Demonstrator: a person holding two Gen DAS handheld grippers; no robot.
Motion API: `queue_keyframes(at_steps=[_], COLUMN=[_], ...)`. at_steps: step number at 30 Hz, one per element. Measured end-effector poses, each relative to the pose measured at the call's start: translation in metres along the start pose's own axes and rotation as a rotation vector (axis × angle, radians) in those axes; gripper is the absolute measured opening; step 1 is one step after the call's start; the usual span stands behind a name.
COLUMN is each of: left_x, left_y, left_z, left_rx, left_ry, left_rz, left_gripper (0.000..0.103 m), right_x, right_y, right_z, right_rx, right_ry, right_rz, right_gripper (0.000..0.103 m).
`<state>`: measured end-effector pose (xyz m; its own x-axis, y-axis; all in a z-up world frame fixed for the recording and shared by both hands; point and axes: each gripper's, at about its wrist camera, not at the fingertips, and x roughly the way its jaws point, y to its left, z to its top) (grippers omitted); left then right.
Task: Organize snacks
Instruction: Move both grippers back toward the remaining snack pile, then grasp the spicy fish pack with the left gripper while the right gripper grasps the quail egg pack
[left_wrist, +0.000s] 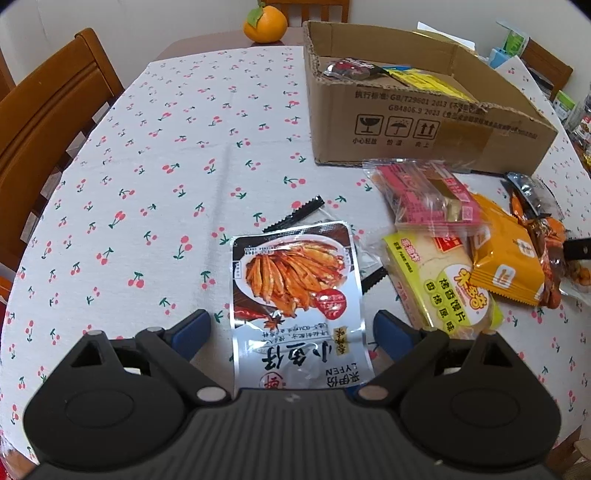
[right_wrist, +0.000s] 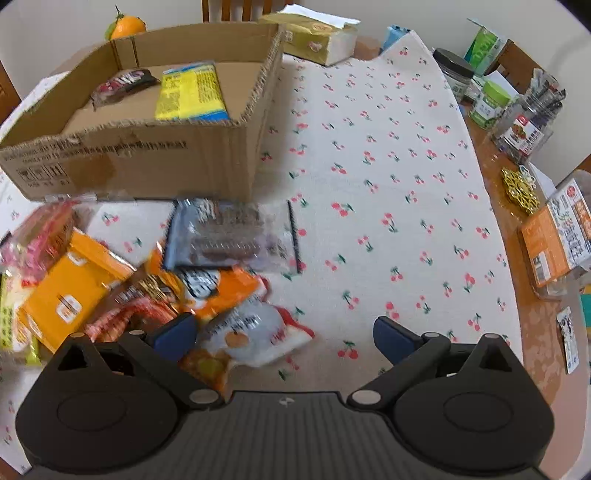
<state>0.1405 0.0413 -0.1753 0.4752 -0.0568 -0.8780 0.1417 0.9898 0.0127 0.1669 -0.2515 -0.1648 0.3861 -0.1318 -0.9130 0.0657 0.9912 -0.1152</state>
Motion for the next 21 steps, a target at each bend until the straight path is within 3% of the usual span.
queue_keyframes(at_steps=[7, 14, 21], left_x=[0.001, -0.001, -0.005], left_y=[-0.001, -0.006, -0.006], left_z=[0.001, -0.001, -0.009], left_rx=[0.009, 0.017, -0.03], left_ry=[0.002, -0.005, -0.032], left_rz=[0.002, 0.009, 0.02], left_gripper=[0.095, 0.095, 0.093], right_x=[-0.002, -0.004, 0.007], right_y=[-0.025, -0.024, -0.015], right_z=[-0.015, -0.019, -0.024], right_rx=[0.025, 0.034, -0.032], right_ry=[0.023, -0.008, -0.016], right_rz=[-0.039, 0.073, 0.092], right_gripper=[0.103, 0.103, 0.103])
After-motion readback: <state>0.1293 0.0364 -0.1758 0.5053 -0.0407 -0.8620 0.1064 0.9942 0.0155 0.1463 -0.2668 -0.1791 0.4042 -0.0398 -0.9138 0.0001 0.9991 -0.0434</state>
